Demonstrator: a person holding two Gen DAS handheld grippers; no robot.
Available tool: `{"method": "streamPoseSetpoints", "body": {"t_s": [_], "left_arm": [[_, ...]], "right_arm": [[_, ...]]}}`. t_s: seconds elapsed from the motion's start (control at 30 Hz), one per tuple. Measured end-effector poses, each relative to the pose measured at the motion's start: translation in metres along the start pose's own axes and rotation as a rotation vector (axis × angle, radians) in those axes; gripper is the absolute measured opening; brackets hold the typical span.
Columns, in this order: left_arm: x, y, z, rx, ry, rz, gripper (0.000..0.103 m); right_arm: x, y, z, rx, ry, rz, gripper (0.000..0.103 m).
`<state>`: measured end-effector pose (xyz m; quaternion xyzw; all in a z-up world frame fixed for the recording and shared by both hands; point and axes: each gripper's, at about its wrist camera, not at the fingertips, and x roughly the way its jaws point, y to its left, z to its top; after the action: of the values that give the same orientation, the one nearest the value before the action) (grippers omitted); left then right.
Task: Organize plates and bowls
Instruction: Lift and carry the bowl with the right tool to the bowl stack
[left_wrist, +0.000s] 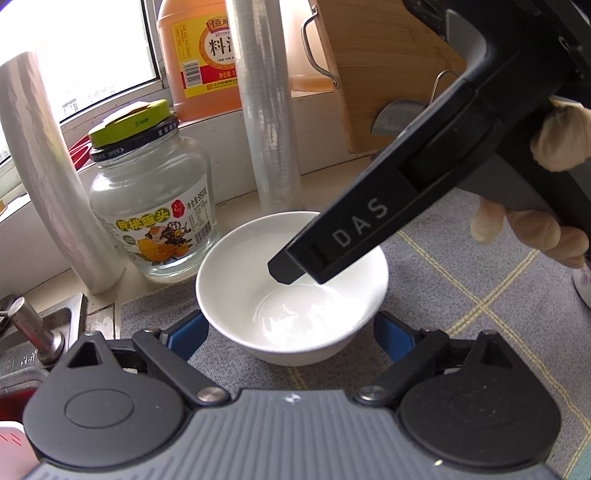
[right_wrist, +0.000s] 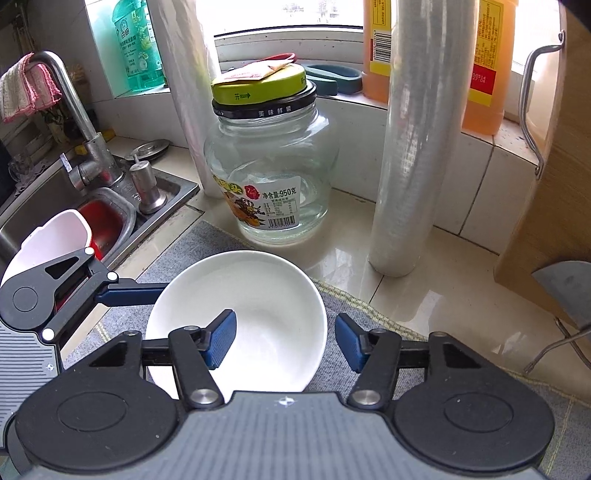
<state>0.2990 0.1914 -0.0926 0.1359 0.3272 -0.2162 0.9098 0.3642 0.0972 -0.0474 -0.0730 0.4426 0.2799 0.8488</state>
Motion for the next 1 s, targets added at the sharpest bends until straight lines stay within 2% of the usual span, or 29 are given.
{"method": "streamPoseSetpoints", "body": {"t_s": [0.2, 0.73, 1.0], "left_arm": [[-0.001, 0.003, 0.0, -0.014, -0.009, -0.007, 0.091], [-0.006, 0.001, 0.001, -0.008, -0.005, -0.021, 0.091], [-0.022, -0.01, 0.004, 0.013, -0.008, -0.029, 0.091]], "right_arm": [[0.003, 0.002, 0.001, -0.005, -0.001, 0.009, 0.055], [0.002, 0.003, -0.001, -0.018, 0.008, -0.008, 0.055], [-0.017, 0.005, -0.007, -0.021, 0.002, -0.014, 0.055]]}}
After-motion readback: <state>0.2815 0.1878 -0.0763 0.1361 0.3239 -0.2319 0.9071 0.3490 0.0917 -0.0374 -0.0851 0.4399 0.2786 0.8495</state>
